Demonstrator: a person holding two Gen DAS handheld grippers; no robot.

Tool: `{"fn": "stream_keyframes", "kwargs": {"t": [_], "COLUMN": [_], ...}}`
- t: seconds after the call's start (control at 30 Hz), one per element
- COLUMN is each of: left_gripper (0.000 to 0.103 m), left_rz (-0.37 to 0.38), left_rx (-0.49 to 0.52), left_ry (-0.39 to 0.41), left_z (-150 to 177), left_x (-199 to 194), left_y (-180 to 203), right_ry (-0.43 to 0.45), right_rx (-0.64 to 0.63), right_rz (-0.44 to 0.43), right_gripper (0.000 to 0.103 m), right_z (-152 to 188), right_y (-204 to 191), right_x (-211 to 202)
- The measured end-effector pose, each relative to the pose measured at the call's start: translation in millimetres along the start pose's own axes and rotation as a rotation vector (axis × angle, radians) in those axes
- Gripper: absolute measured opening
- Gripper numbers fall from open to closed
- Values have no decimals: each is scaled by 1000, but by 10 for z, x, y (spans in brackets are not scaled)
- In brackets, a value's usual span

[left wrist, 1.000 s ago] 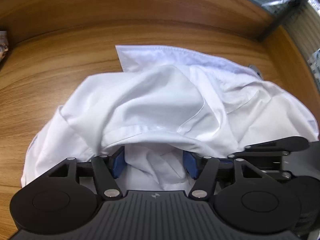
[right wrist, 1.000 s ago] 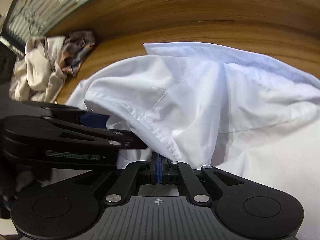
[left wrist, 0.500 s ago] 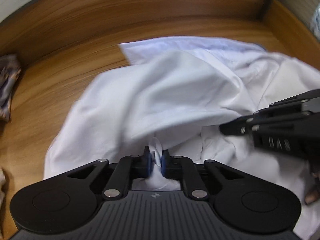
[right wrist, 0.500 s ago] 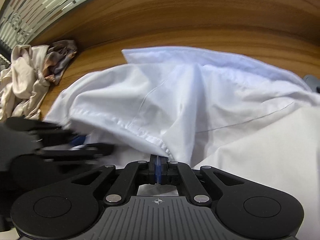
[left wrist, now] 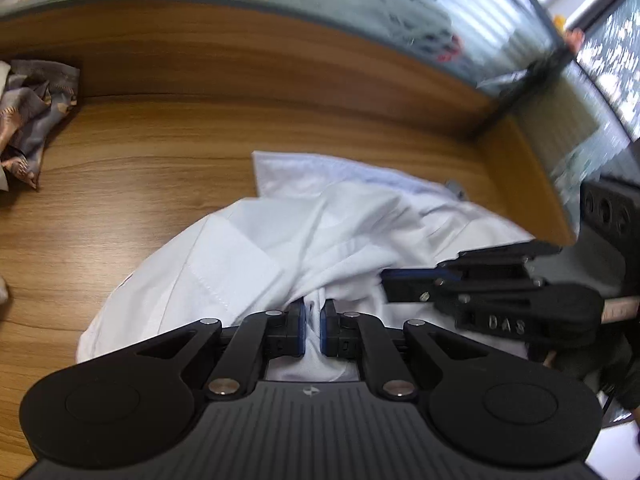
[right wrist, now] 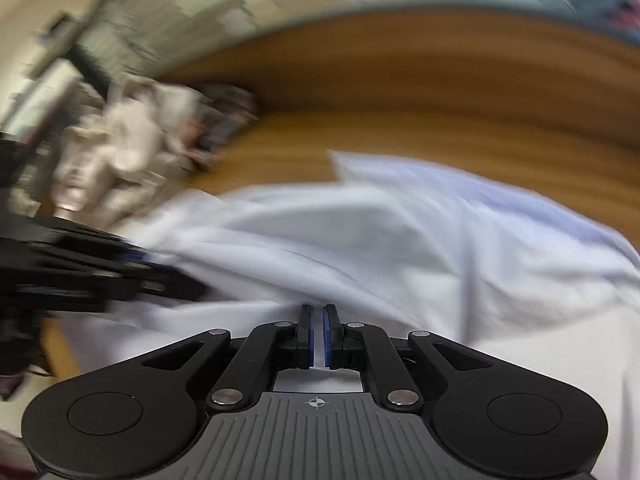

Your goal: Fold clothes

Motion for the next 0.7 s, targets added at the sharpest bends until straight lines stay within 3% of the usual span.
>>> {"fn": "stream_keyframes", "kwargs": {"t": [0.1,0.17,0.23,0.4,0.47,0.6,0.7], "left_gripper": [7,7,7,6,6,6,6], "left_rz": [35,33,16,-9,-11,-15,-15], "left_rx": [-8,10,15,3,3,3,7], "left_ry": [24,36,36,10,4,1,0], "left_z": [-40,-61,-79,-20,27,64,47], "left_x": [-91,-122,-81,27,34,33,24], "left_y": [64,83,87,25,7,-11,-10], "right_ry": [66,58,7,-235,-267,-185,-106], "right_rx": [-13,-39,-51,-80,-96,-73,-18], "right_rz": [-67,-79,-93,-145,-138,-73,-123], "right_gripper": [9,9,11,10,10,18,18], "right_z": [-71,-111,-107,85,122,76,-3], "right_y": [-125,-183,-195,-199,-213,-238,-256], "right_x": [-112,-117,-48,242,293,261,256]}}
Point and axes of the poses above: each gripper's, at about its wrist camera, not at the fingertips, and x roughly the way its jaws point, y to its right, z to its underside, the point moved 1 cm from there along x, roughly the way its jaws point
